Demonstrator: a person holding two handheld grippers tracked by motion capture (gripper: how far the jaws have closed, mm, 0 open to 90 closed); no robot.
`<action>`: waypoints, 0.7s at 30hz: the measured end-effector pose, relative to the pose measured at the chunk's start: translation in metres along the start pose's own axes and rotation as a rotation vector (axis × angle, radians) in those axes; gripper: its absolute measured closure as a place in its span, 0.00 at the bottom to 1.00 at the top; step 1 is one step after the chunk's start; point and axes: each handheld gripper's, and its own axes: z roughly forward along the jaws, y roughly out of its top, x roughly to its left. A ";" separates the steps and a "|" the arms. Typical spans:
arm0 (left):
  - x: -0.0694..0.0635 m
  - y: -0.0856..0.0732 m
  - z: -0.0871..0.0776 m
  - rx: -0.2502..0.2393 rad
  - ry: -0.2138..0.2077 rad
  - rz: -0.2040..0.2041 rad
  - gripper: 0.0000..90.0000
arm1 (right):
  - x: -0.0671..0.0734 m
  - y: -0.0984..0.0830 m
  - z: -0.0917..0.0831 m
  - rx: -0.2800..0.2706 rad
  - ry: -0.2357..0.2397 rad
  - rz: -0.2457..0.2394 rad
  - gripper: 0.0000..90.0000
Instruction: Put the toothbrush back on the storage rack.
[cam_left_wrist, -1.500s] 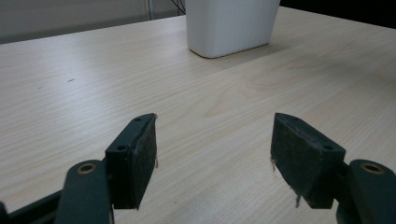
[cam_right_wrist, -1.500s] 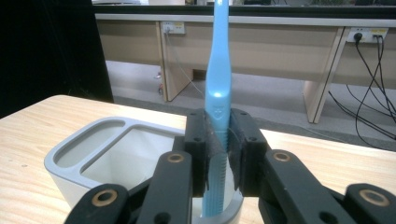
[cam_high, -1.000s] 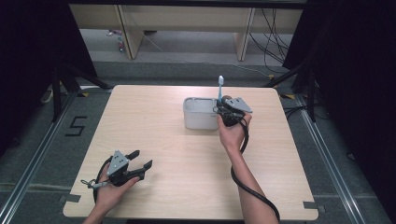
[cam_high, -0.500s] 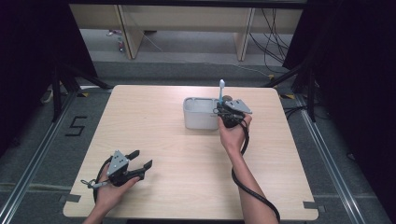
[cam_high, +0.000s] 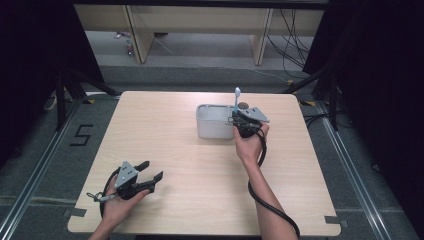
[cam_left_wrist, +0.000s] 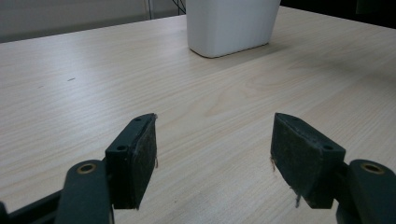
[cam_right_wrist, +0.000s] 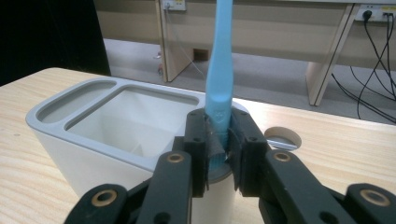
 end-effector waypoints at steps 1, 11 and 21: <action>0.000 0.000 0.000 0.000 0.000 0.001 0.35 | 0.001 0.000 0.000 0.002 -0.004 0.004 0.87; 0.000 0.000 0.001 -0.007 -0.004 -0.001 0.35 | 0.002 0.000 -0.001 -0.001 -0.007 -0.031 0.82; 0.000 0.000 0.001 -0.005 -0.003 -0.002 0.35 | 0.003 0.008 -0.010 0.004 -0.006 -0.033 0.67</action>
